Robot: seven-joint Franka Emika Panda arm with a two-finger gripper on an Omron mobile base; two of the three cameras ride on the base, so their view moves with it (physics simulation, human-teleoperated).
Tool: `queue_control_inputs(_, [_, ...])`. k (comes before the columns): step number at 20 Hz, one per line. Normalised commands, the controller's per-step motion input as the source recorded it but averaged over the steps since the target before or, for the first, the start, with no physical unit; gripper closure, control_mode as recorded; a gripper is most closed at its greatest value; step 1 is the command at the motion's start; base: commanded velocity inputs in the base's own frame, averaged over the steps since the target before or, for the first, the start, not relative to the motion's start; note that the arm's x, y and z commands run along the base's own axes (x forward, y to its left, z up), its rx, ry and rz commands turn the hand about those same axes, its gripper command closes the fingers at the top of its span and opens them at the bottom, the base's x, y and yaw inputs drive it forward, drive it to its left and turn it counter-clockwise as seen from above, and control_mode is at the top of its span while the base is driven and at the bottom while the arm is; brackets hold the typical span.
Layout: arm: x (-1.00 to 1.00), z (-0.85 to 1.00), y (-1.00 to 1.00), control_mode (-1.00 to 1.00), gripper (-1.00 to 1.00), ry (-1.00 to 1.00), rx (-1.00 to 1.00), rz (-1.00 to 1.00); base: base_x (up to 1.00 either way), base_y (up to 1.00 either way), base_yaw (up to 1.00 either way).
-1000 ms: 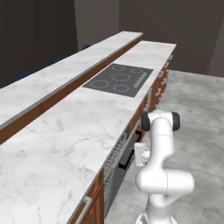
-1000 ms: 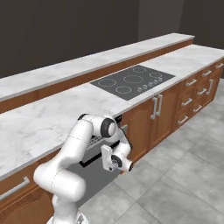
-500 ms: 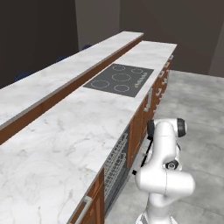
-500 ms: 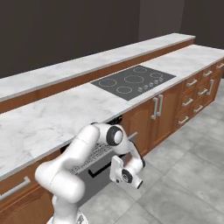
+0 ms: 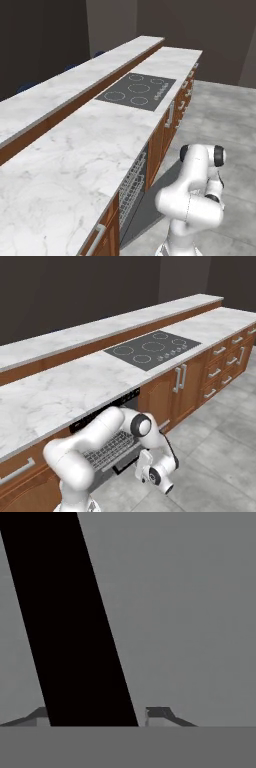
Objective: Open the dishwasher door and pull out the top rack.
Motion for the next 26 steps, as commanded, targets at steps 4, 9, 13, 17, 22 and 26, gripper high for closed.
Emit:
queue_control_inputs(4, [0.00, -0.52, -1.00, -1.00, 1.00, 0.16, 0.07, -0.11, 0.00, 0.00, 0.00])
queue_control_inputs(9, [0.00, -0.51, -0.92, -1.00, 1.00, 0.18, 0.05, -0.13, 0.00, 0.00, 0.00])
queue_control_inputs(13, [0.12, -0.35, -0.69, -1.00, -1.00, 0.21, 0.01, -0.14, 0.00, 0.00, 0.00])
queue_control_inputs(17, [0.10, -0.13, -0.70, -1.00, -1.00, 0.17, 0.00, -0.11, 0.00, 0.00, 0.00])
queue_control_inputs(22, [-0.01, 0.21, -0.85, -1.00, -1.00, 0.03, 0.02, -0.03, 0.00, 0.00, 0.00])
queue_control_inputs(26, [-0.06, 0.66, -0.76, -1.00, -1.00, -0.02, 0.03, 0.00, 0.00, 0.00, 0.00])
